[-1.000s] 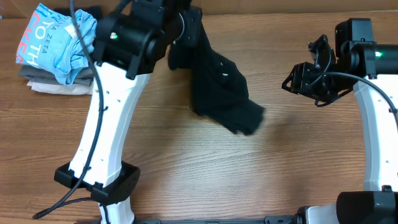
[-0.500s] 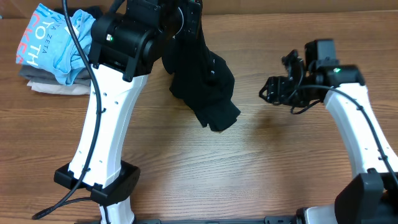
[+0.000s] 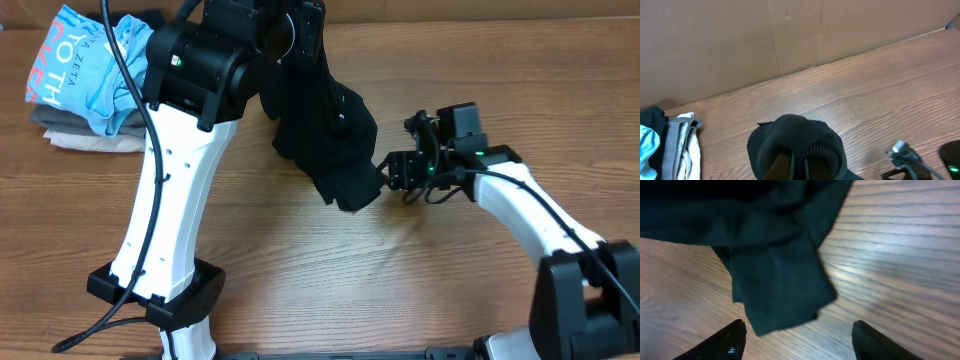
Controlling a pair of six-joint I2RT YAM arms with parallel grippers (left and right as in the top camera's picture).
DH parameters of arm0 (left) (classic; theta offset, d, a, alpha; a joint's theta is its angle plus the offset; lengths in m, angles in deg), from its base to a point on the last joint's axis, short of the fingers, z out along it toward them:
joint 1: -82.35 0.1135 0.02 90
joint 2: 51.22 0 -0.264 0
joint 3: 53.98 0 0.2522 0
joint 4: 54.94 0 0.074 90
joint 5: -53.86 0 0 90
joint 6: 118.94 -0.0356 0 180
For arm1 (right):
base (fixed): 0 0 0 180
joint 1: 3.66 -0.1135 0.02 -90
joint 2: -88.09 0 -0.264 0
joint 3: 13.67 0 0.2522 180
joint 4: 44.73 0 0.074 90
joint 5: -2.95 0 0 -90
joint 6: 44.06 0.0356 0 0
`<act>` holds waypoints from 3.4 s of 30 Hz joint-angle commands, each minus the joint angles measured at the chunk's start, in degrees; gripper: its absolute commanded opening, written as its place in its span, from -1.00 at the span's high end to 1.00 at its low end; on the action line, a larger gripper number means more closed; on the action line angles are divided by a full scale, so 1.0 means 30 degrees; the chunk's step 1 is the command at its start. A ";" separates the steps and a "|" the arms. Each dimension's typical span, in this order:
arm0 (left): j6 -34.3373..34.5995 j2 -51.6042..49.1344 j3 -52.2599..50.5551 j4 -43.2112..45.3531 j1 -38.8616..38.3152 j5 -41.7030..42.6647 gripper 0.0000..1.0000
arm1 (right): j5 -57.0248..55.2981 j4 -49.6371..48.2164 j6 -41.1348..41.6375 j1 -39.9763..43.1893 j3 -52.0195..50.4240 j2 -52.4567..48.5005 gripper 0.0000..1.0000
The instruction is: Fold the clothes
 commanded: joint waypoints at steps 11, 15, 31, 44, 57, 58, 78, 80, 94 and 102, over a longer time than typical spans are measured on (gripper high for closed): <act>-0.0233 0.0102 0.0517 -0.0386 0.0007 0.0022 0.92 | -0.0721 -0.2412 0.0648 -0.0583 -0.0117 -0.3628 -0.29; -0.0226 0.0102 0.0517 -0.0474 0.0007 0.0022 0.92 | -0.0729 -0.2616 0.0648 -0.0590 -0.0117 -0.3905 -0.14; -0.0248 0.0102 0.0517 -0.1596 0.0015 -0.0175 0.92 | -0.0889 -0.3475 0.1443 -0.1603 -0.0117 -0.4277 0.18; -0.0510 0.0321 0.0517 -0.2200 0.0357 -0.2011 0.92 | -0.1027 0.2339 0.1188 0.0962 0.4124 -0.3228 0.92; -0.0415 0.1807 0.0517 -0.3636 0.4087 -0.2849 0.92 | -0.1027 1.7894 -0.2033 0.6164 1.9540 -0.0401 0.92; -0.0357 0.1836 0.0517 -0.3723 0.4335 -0.2856 0.92 | -0.1027 1.8316 -0.2033 0.6448 2.0145 -0.0306 0.92; 0.0503 0.3796 0.0517 -0.4575 0.6630 -0.1370 0.92 | -0.1013 2.1930 -0.0364 1.2706 2.2666 0.2616 0.92; 0.0495 0.3898 0.0525 -0.4532 0.6601 -0.0525 0.92 | -0.0933 2.1930 -0.0379 1.2699 2.2651 0.2608 0.92; -0.1530 0.3526 0.0517 0.0663 0.6594 0.3905 0.92 | 0.5071 1.5715 -0.3883 1.2662 2.2651 0.2557 0.92; -0.1872 0.3096 0.0495 -0.1756 0.6579 0.4029 0.92 | 0.3614 1.8520 -0.4029 1.1562 2.2629 0.1049 0.93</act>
